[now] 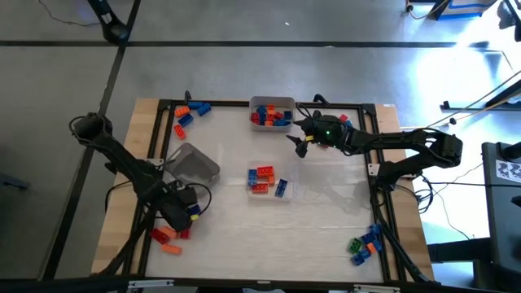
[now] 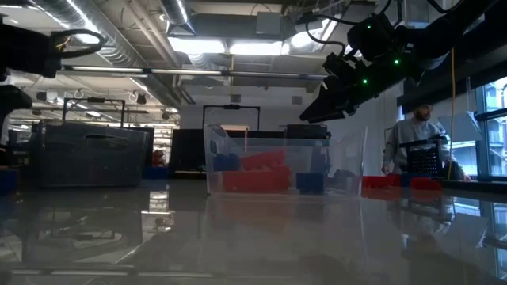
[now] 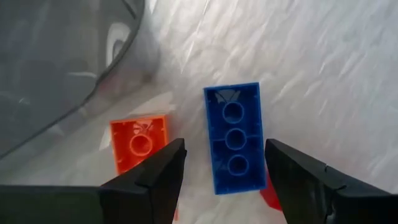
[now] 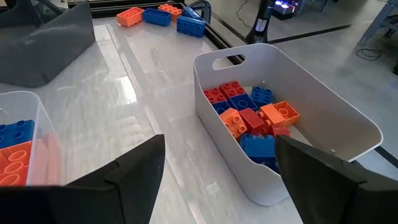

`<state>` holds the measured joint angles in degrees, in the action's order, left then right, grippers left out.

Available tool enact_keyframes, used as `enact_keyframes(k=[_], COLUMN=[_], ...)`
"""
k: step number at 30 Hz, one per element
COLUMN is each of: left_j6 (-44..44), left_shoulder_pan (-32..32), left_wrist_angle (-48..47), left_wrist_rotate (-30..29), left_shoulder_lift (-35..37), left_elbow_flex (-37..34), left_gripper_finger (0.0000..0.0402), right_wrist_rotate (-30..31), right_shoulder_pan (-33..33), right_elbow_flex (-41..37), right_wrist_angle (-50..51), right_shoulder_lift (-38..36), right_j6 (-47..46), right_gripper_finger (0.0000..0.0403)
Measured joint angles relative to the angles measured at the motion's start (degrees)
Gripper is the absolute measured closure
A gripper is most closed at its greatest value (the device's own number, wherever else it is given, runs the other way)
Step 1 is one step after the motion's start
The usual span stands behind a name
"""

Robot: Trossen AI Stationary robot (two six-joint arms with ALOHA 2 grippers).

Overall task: Sort blocks by size
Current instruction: Put the big blue game piece into the transparent bin

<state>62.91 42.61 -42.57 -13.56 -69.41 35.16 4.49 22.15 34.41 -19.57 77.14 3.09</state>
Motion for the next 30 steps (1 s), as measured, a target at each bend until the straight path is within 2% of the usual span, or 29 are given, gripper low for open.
enact_keyframes(k=[19,25,30], left_j6=[3.07,1.65,0.25], left_shoulder_pan=[0.0,0.0,-0.02], left_wrist_angle=[8.07,9.18,9.09], left_wrist_rotate=[0.37,0.14,-0.07], left_shoulder_lift=[0.0,0.04,0.09], left_elbow_flex=[-6.87,-8.12,-8.39], left_gripper_finger=[0.0192,0.0193,0.0234], right_wrist_rotate=[-0.02,0.0,0.0], right_shoulder_pan=[0.0,0.0,-0.02], right_elbow_flex=[-0.02,-0.02,-0.02], right_wrist_angle=[0.04,0.02,0.02], right_shoulder_lift=[0.0,0.0,0.0], right_j6=[0.02,0.12,0.13], right_gripper_finger=[0.0103,0.0103,0.0103])
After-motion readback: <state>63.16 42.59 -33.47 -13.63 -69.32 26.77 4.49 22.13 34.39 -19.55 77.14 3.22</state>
